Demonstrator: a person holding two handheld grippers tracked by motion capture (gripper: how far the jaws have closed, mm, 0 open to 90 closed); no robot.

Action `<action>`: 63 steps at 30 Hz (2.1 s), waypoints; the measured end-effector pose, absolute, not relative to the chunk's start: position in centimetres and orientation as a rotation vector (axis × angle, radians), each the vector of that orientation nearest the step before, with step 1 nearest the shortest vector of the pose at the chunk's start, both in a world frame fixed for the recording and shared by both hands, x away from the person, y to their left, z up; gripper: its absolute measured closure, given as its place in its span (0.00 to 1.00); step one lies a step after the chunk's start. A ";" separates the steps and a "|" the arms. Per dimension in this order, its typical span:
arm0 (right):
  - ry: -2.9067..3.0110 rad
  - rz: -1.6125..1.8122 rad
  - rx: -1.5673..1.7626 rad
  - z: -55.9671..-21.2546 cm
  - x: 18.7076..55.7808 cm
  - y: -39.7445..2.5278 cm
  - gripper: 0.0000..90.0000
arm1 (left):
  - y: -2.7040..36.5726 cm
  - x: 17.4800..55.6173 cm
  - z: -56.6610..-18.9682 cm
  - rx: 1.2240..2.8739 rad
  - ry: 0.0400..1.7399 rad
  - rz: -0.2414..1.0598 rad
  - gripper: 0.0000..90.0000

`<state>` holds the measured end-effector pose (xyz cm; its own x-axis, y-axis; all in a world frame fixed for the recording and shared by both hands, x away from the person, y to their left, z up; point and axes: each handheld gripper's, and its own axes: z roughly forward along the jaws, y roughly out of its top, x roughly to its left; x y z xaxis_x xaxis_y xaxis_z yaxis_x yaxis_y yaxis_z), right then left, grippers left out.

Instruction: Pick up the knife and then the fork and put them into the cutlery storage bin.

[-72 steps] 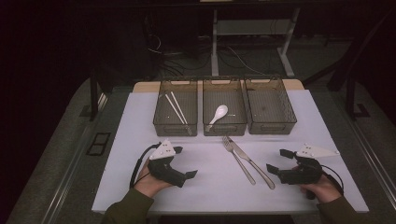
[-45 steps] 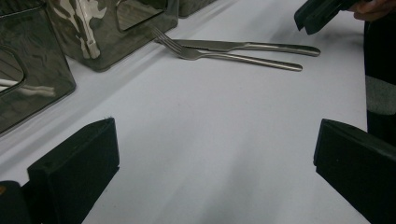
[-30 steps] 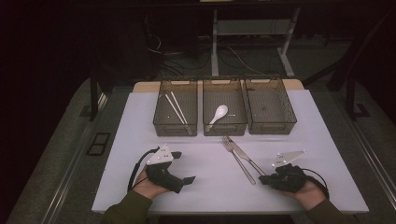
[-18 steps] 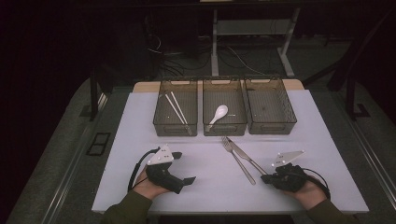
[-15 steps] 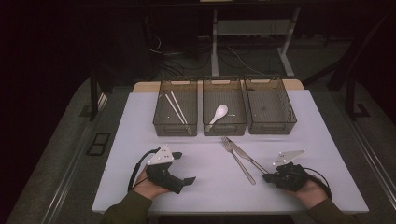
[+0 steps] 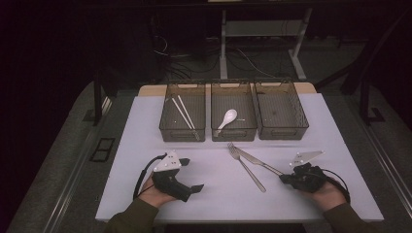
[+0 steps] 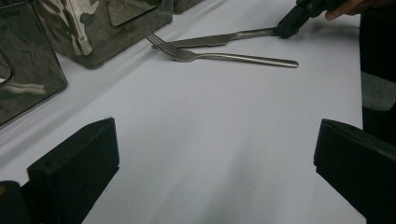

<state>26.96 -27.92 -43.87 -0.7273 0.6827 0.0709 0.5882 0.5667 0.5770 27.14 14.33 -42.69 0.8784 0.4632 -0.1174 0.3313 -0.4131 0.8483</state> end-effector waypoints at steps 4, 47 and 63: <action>2.627 0.932 1.079 -43.3 26.9 -28.3 0.98 | 14.3 27.1 -42.7 2.037 0.573 0.161 0.00; 2.894 0.551 0.868 -41.5 34.4 -22.4 0.75 | 14.0 27.1 -42.8 2.049 0.551 0.139 0.00; 2.940 0.338 0.829 -42.0 34.7 -20.9 0.85 | 14.0 27.1 -42.8 2.051 0.550 0.138 0.00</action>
<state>34.67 -20.89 -42.01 -0.8524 0.5228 -0.0057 0.5079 0.8306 0.2282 27.06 13.98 -42.84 0.8916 0.4356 -0.1237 0.3257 -0.4270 0.8436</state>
